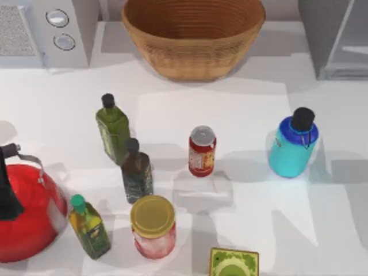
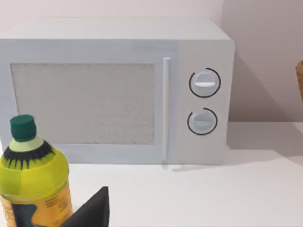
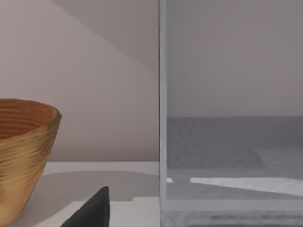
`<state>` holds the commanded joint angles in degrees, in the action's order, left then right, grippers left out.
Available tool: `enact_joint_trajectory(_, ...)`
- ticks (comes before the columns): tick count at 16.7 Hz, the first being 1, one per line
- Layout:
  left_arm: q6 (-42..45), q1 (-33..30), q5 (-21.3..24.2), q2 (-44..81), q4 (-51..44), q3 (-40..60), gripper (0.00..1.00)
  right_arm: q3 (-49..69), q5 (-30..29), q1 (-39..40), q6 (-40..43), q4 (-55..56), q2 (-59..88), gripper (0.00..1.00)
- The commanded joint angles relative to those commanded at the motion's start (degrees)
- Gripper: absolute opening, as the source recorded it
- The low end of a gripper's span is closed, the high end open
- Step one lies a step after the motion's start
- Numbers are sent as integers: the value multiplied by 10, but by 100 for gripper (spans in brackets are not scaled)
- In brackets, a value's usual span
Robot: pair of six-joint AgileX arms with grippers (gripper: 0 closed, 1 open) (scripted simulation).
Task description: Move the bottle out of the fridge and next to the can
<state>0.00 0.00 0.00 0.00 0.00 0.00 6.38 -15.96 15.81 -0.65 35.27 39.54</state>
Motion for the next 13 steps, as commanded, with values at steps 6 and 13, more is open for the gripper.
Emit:
enact_joint_trajectory(6, 0, 0, 0, 0, 0, 0, 100, -47, 113, -111, 4, -254, -289, 100)
enact_joint_trajectory(13, 0, 0, 0, 0, 0, 0, 100, -64, 160, -158, 6, -353, -395, 100)
